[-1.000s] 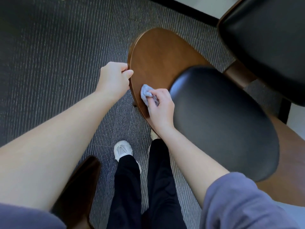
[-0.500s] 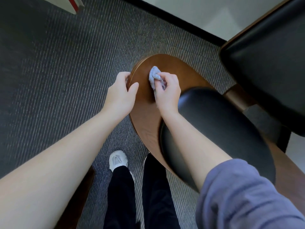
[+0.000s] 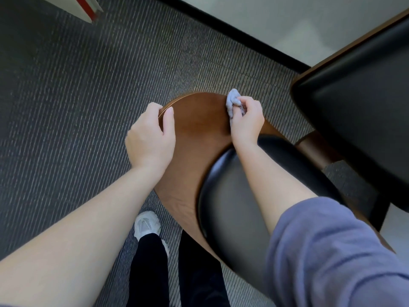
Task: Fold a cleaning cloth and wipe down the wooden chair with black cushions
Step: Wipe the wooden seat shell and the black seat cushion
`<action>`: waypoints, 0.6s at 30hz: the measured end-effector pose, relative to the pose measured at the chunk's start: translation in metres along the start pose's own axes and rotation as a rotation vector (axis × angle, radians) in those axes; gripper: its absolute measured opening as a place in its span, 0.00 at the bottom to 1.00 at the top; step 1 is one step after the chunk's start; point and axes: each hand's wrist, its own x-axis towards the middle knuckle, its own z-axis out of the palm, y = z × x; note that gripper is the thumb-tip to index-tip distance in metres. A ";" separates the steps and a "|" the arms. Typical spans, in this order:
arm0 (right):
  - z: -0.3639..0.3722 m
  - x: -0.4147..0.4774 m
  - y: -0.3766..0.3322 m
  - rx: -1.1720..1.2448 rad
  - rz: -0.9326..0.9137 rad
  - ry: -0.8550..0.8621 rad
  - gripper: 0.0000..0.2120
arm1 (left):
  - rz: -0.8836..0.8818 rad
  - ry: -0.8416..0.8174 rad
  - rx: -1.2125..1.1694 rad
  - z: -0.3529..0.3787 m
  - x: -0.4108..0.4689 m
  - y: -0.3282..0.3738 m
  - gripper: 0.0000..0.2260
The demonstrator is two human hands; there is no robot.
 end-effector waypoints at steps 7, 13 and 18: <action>-0.018 0.026 0.042 -0.119 0.045 -0.015 0.05 | 0.031 0.045 0.018 0.003 -0.001 -0.001 0.15; -0.040 0.039 0.083 -0.303 0.108 -0.070 0.09 | 0.047 0.052 0.037 0.003 -0.002 -0.001 0.15; -0.051 0.050 0.100 -0.405 0.164 -0.100 0.10 | 0.052 0.066 0.046 0.004 -0.002 -0.002 0.15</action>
